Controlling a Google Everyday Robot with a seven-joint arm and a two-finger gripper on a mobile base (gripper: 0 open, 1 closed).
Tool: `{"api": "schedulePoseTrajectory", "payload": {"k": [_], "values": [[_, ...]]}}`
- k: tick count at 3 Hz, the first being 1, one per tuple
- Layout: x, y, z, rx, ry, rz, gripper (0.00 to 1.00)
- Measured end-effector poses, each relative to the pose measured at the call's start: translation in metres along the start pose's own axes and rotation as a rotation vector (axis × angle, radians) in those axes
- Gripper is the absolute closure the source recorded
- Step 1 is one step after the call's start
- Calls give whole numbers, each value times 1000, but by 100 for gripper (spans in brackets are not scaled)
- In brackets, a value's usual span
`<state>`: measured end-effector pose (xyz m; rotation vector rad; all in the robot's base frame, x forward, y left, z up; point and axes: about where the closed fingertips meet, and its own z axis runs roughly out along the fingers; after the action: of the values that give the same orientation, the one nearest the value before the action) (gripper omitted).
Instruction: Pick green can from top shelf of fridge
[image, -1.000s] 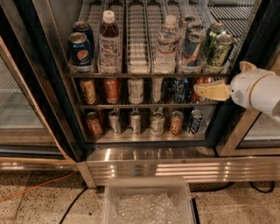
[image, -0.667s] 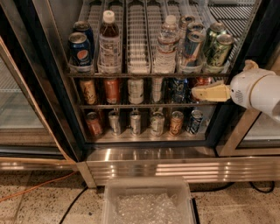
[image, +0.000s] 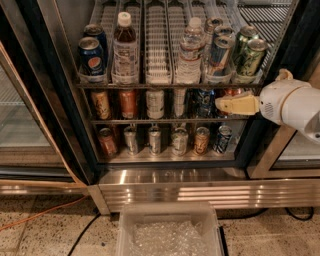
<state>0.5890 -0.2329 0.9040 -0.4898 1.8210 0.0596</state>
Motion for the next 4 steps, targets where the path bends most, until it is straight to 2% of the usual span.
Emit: {"api": "schedulePoseTrajectory", "payload": {"k": [1,2,3,4], "values": [[-3,2,14,25,-52,58,0],[-8,1,29,69,-104,88,0],[-7,-4,36,109,-129,102,11],[-6,-10,38,143,-144,104,14]]}}
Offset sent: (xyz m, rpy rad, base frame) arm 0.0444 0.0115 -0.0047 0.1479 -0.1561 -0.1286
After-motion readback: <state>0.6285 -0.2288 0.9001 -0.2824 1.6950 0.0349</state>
